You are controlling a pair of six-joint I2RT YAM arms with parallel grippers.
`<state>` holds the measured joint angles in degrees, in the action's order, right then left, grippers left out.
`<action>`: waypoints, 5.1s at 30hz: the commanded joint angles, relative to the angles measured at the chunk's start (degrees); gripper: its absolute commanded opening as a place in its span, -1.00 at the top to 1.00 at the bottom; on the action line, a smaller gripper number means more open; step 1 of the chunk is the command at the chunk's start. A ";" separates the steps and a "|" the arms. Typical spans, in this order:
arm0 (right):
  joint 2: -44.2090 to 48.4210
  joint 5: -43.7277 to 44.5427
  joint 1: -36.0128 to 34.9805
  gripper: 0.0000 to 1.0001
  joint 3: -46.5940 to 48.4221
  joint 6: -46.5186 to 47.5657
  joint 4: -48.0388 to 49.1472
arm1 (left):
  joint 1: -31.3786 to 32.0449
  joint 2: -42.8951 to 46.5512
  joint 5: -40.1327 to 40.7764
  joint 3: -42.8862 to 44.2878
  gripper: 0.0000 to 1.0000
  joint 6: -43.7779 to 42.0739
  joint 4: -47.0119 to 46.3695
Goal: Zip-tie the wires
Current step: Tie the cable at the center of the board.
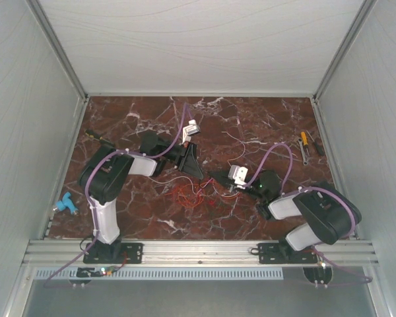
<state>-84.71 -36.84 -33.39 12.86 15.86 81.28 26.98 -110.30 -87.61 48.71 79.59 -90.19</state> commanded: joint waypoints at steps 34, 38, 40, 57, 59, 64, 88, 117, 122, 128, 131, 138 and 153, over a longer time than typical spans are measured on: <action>0.61 0.65 -0.59 1.00 1.30 3.57 11.80 | 0.61 0.06 0.78 2.80 1.00 1.18 -14.75; 0.44 0.77 -0.55 1.00 1.59 3.43 11.80 | 0.70 0.13 0.82 2.51 1.00 1.10 -14.75; 0.37 0.87 -0.56 1.00 1.55 3.40 11.84 | 0.70 0.17 0.86 2.32 1.00 1.09 -14.75; 0.23 2.49 -0.30 1.00 1.73 3.30 11.80 | 0.82 0.90 1.09 0.97 1.00 0.87 -14.74; 0.33 2.20 -0.21 1.00 1.74 3.30 11.80 | 0.88 0.82 1.21 0.78 1.00 0.83 -14.75; 0.50 1.03 -0.20 1.00 1.66 3.03 11.80 | 1.10 0.26 1.39 1.08 1.00 0.78 -14.75; 1.60 2.33 0.02 1.00 1.62 3.12 11.71 | 1.07 0.53 1.26 1.72 1.00 1.26 -14.75; 6.56 -2.16 -3.44 1.00 3.20 12.76 3.75 | 1.05 -1.68 0.89 2.39 1.00 4.47 -14.75; 7.56 -1.63 -4.55 1.00 2.69 16.52 2.53 | 1.05 -2.79 -0.36 3.60 1.00 7.71 -14.73; 9.13 0.31 -6.27 1.00 2.61 21.25 0.99 | 1.05 -3.88 -0.80 3.43 1.00 9.17 -14.74; 9.78 -0.13 -6.64 1.00 2.61 22.55 -0.57 | 1.05 -5.70 -1.43 4.50 1.00 12.05 -14.75; 10.82 0.37 -9.03 1.00 1.73 29.18 -6.25 | 0.52 -6.80 -2.10 6.57 1.00 15.42 -14.75; 9.10 6.05 -10.86 1.00 1.54 35.47 -11.92 | -0.70 -6.00 -3.21 6.43 1.00 15.86 -14.74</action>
<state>-74.74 -28.99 -42.44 14.74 48.56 69.63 26.87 -116.31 -90.11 52.69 95.18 -90.61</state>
